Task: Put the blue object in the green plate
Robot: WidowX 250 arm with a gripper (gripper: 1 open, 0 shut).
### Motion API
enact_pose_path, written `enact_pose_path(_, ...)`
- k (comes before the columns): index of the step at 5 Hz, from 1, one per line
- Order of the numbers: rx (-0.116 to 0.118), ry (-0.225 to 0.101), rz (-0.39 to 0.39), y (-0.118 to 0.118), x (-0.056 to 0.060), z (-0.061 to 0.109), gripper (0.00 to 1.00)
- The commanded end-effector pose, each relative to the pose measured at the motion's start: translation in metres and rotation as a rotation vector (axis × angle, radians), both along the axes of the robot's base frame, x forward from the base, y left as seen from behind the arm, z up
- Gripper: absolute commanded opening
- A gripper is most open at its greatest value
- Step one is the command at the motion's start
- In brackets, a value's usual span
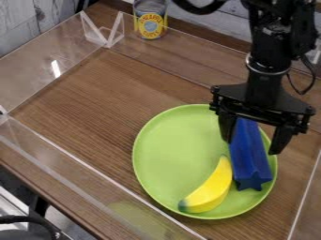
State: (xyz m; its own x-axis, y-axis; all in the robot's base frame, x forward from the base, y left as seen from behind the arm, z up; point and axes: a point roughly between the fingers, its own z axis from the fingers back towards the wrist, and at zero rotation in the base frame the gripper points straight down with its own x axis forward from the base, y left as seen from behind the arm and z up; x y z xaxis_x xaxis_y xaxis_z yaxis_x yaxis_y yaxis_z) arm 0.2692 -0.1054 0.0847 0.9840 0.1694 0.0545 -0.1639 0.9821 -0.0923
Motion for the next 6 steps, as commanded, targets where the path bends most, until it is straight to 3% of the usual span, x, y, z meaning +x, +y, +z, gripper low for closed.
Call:
enact_pose_path(1,-0.023,-0.046,0.009,0.003,0.001,0.019,1.0)
enact_pose_path(6,-0.045,-0.021,0.002,0.009,-0.011,0.033,1.0)
